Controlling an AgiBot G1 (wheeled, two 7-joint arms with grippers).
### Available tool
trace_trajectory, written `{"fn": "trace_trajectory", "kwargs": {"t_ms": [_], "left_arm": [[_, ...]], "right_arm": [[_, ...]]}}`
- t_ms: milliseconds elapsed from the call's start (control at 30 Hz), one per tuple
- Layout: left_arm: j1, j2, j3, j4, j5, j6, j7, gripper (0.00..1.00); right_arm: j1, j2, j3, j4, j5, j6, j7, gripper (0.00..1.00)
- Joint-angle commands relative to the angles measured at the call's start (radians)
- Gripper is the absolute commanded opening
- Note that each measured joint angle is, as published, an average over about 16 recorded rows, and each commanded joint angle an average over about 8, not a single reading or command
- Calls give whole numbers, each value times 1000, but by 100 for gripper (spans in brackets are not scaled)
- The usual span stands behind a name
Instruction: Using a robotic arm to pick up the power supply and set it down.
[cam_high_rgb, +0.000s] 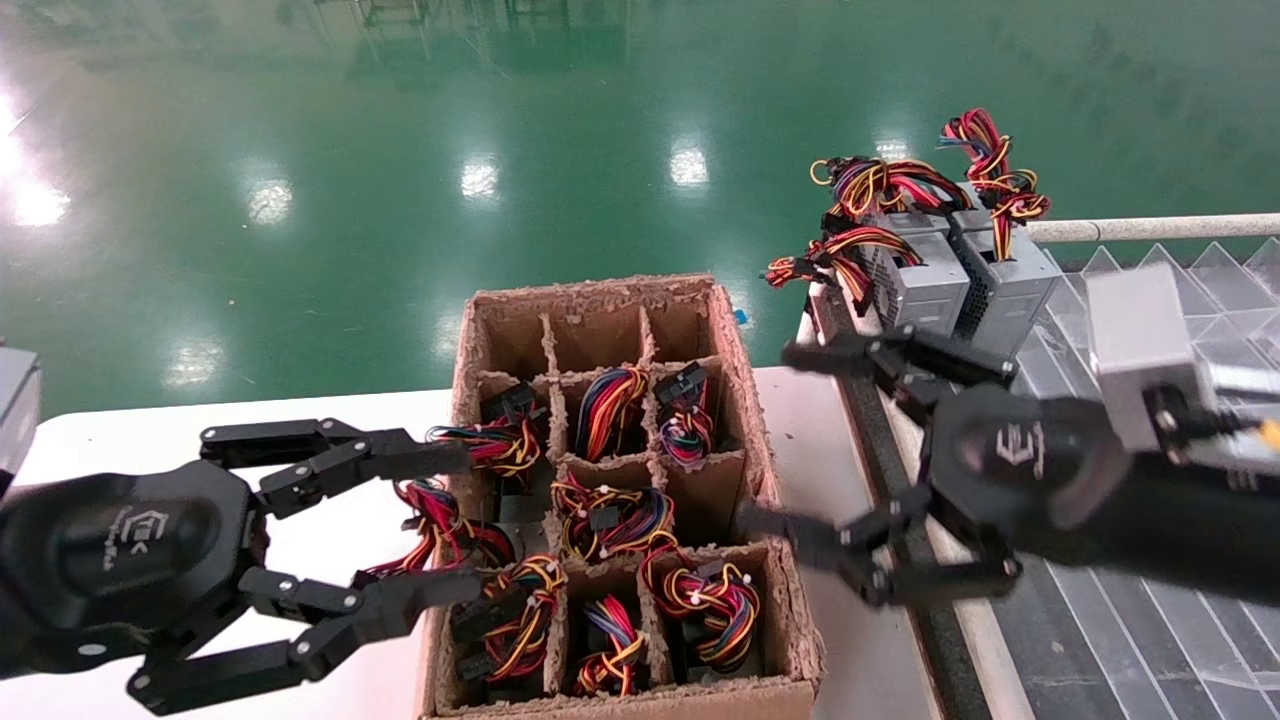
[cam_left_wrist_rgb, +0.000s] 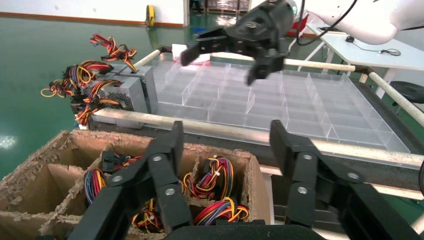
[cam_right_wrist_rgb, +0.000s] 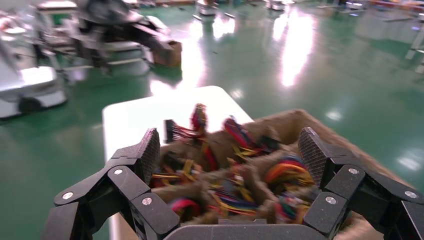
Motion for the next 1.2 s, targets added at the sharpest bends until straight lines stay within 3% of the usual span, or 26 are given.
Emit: {"fn": "trace_trajectory", "kwargs": {"t_ms": [33,333,533,1200], "left_arm": [[0,0,0,0,0,0,0,100],[0,0,0,0,0,0,0,100],[0,0,0,0,0,0,0,100],[0,0,0,0,0,0,0,100]], "right_arm": [[-8,0,-1,0,24,-27,-6,100],[-40,0,-5,2,121,-133,-31,100],[-50,0,-5,3,149,-162,-37,100],[-44,0,-5,2,130,-143,-33,100]]}}
